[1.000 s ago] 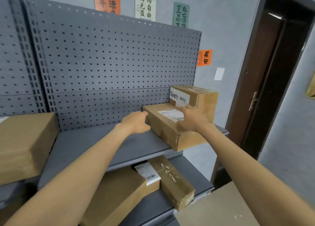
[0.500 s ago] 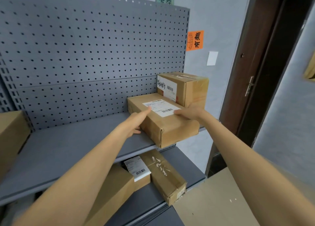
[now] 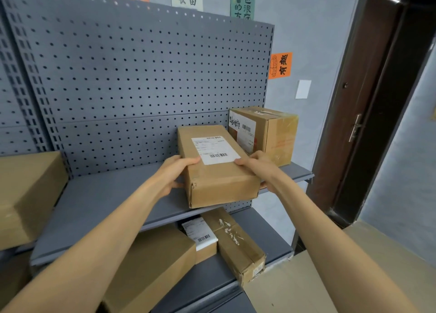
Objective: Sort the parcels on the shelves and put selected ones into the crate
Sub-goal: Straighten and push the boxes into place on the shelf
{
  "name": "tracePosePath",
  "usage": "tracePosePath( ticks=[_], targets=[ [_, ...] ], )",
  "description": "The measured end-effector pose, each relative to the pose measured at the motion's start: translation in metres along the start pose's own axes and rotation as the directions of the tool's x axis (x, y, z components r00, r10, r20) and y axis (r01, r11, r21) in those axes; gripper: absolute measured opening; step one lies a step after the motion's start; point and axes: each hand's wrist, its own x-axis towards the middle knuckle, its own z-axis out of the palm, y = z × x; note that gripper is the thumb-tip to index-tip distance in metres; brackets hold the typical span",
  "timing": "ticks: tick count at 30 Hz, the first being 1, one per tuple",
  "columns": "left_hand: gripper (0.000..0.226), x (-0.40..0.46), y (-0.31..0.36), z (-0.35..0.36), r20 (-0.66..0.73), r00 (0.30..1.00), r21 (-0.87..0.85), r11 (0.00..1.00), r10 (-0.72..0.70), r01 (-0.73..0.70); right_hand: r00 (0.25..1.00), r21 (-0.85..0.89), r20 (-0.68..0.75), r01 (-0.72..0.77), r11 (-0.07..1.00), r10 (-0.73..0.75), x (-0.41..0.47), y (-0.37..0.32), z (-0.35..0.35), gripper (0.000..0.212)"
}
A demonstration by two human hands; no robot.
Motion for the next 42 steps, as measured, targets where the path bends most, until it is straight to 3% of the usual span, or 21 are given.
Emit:
tracePosePath(
  ticks=[5, 10, 18, 21, 27, 32, 35, 38, 42],
  targets=[
    [0.045, -0.03, 0.013, -0.035, -0.03, 0.99, -0.042, 0.989, 0.14, -0.141, 0.99, 0.177, 0.017, 0.138, 0.975, -0.143, -0.019, -0.011, 0.023, 0.036],
    [0.077, -0.056, 0.007, -0.075, -0.107, 0.971, -0.055, 0.974, 0.213, -0.219, 0.958, 0.295, 0.103, 0.229, 0.928, -0.269, -0.042, -0.016, 0.063, 0.034],
    [0.081, -0.086, 0.004, -0.131, -0.195, 0.947, -0.056, 0.961, 0.256, -0.271, 0.924, 0.386, 0.147, 0.275, 0.881, -0.353, -0.059, -0.047, 0.113, 0.038],
    [0.071, -0.097, 0.008, -0.146, -0.254, 0.932, -0.031, 0.962, 0.257, -0.273, 0.921, 0.346, 0.179, 0.271, 0.898, -0.347, -0.059, -0.059, 0.131, 0.038],
    [0.043, -0.12, 0.017, -0.174, -0.364, 0.912, 0.09, 0.982, 0.189, -0.168, 0.924, 0.223, 0.279, 0.201, 0.954, -0.261, -0.06, -0.082, 0.174, 0.032],
    [0.009, -0.123, 0.015, -0.203, -0.435, 0.873, 0.354, 0.933, 0.223, -0.062, 0.925, 0.163, 0.318, 0.162, 0.973, -0.208, -0.057, -0.095, 0.201, 0.034],
    [0.03, -0.117, 0.012, -0.214, -0.441, 0.87, 0.508, 0.861, 0.221, 0.039, 0.924, 0.115, 0.353, 0.113, 0.987, -0.147, -0.055, -0.099, 0.213, 0.036],
    [0.02, -0.113, 0.01, -0.22, -0.459, 0.858, 0.597, 0.795, 0.231, 0.105, 0.926, 0.098, 0.354, 0.103, 0.99, -0.131, -0.051, -0.1, 0.219, 0.037],
    [0.028, -0.107, 0.01, -0.222, -0.471, 0.843, 0.672, 0.724, 0.259, 0.153, 0.935, 0.073, 0.329, 0.113, 0.991, -0.131, -0.048, -0.1, 0.22, 0.028]
  ],
)
